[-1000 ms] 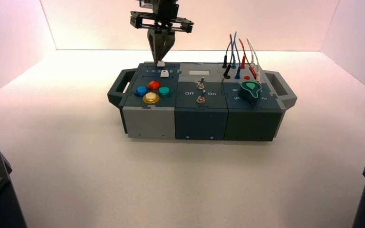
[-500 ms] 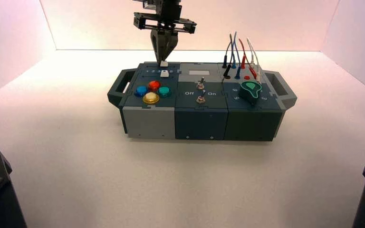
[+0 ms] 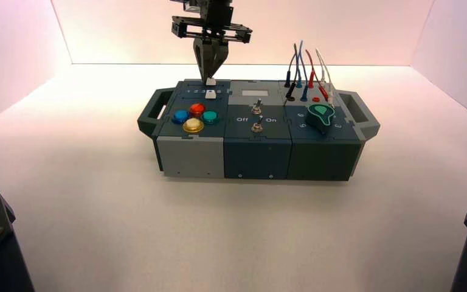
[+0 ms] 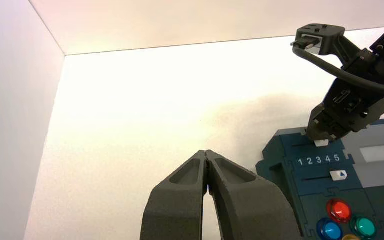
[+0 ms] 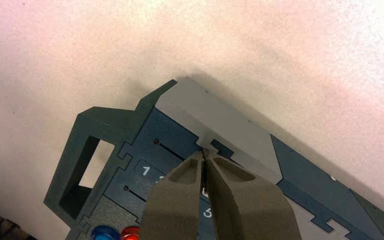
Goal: Move the top slider to position 4.
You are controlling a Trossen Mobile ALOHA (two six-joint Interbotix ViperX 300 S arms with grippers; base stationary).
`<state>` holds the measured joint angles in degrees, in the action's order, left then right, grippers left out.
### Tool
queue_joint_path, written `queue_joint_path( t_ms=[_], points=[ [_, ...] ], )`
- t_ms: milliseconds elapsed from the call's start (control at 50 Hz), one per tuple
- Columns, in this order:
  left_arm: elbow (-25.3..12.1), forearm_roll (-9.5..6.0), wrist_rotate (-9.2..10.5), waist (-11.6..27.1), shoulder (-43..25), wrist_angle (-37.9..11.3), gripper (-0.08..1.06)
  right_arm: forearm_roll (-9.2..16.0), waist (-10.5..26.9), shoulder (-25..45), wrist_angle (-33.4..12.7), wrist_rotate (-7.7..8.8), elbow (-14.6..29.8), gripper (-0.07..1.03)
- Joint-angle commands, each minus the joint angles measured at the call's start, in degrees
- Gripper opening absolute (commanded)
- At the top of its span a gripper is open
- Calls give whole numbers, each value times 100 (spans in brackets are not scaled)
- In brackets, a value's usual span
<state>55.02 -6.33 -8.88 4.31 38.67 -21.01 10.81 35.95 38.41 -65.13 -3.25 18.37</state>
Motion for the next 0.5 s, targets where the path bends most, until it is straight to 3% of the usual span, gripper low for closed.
queue_joint_path(
  t_ms=[20, 500],
  points=[
    [-202, 9, -18, 26, 35, 26, -3, -18, -44, -404, 9, -26, 44, -2],
    [-202, 0, -18, 26, 35, 26, -3, -26, -88, -431, 9, -26, -18, -2]
  ],
)
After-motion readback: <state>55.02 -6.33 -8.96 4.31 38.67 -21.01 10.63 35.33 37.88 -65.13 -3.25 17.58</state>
